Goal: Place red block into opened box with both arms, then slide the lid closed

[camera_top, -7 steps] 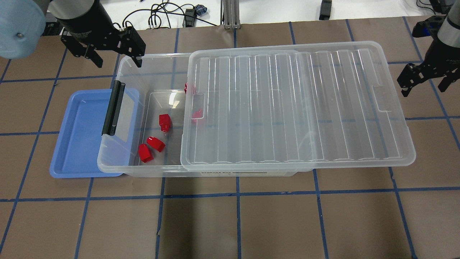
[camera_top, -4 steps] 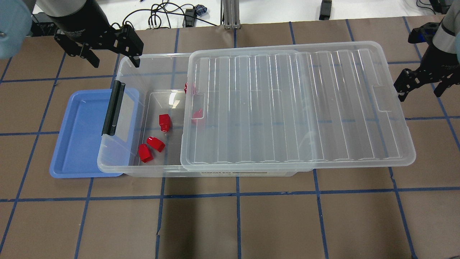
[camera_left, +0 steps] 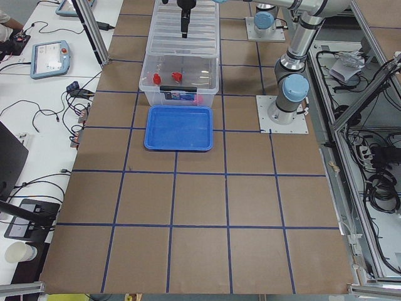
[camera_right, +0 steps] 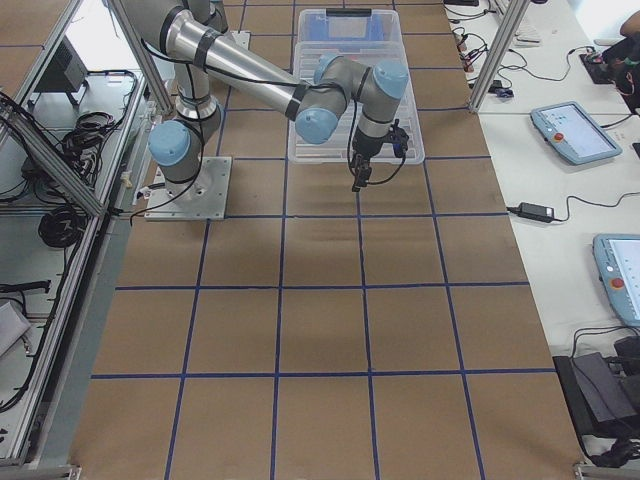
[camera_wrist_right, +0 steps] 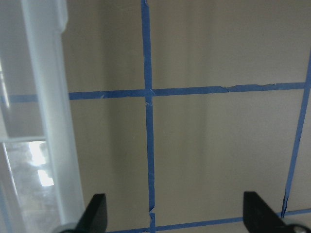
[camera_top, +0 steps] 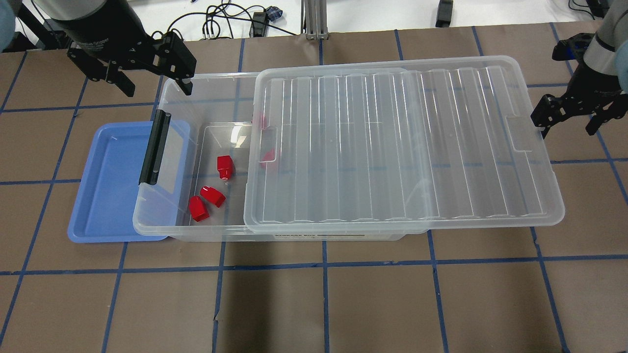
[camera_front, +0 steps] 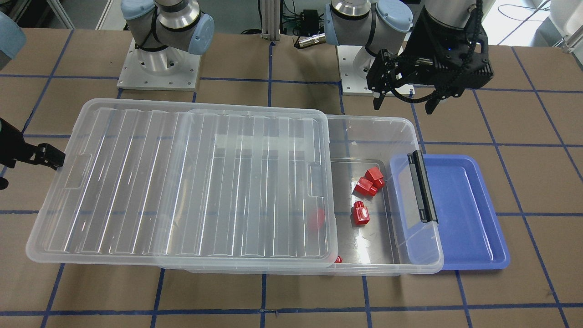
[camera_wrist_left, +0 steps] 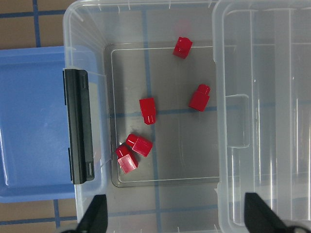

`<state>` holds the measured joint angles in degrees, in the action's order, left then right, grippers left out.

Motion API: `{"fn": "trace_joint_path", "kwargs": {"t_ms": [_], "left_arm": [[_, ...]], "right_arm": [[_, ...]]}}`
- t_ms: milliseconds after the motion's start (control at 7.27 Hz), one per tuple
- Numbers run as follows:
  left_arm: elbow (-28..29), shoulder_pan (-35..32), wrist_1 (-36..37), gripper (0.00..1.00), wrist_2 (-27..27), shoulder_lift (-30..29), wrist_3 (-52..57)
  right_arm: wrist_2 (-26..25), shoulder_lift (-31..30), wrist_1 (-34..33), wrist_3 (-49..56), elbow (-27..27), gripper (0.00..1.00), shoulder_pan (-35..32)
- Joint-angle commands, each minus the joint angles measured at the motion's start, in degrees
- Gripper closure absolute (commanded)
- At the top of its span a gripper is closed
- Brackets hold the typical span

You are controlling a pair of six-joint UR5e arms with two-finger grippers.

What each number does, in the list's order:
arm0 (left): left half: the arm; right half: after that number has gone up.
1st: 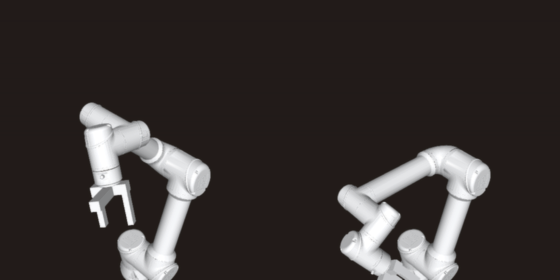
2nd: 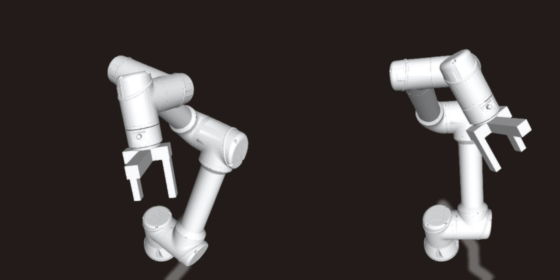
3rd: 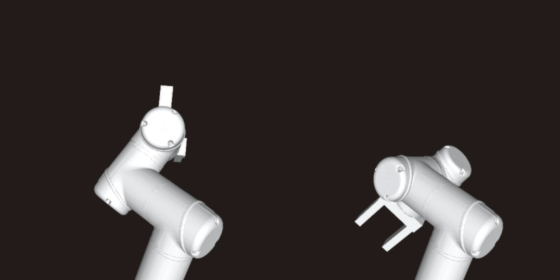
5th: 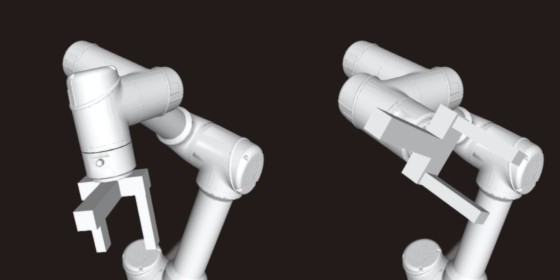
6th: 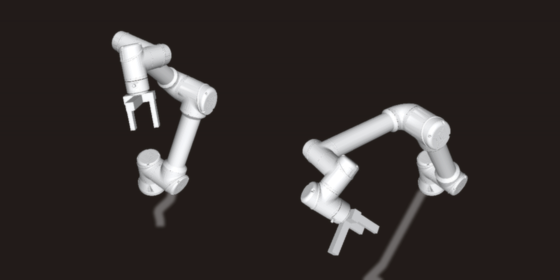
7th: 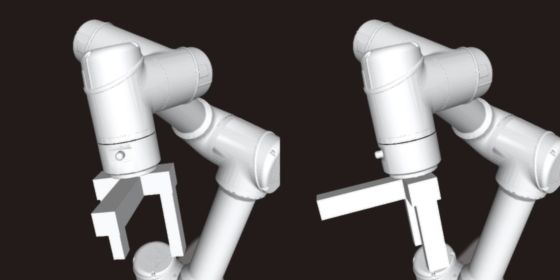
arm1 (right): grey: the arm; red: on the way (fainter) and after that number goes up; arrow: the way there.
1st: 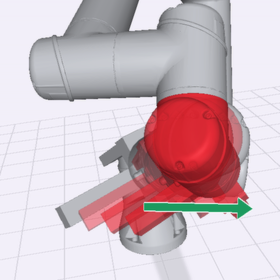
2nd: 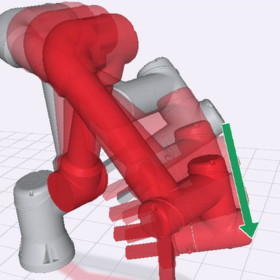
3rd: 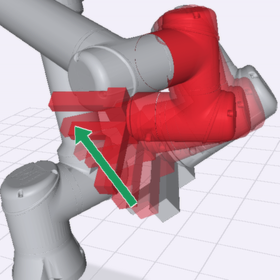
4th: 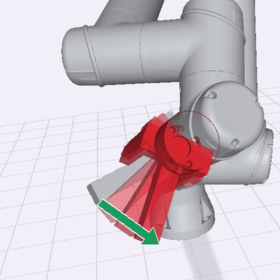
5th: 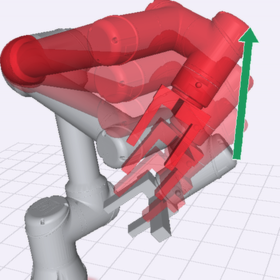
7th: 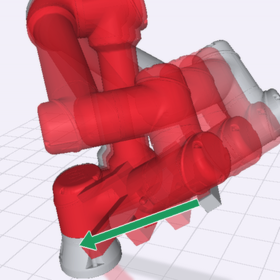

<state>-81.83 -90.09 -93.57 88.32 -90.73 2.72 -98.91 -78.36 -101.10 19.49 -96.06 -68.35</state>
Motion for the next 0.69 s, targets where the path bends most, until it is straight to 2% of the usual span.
{"fn": "trace_joint_path", "kwargs": {"t_ms": [0,550], "left_arm": [[-0.26,0.00,-0.55,0.00,0.36,0.29,0.09],[-0.08,0.18,0.14,0.00,0.89,-0.49,0.00]], "right_arm": [[2.22,-0.12,0.56,-1.90,-0.09,0.00,-0.38],[2.92,-0.03,0.65,-9.10,-0.09,0.00,-4.76]]}}
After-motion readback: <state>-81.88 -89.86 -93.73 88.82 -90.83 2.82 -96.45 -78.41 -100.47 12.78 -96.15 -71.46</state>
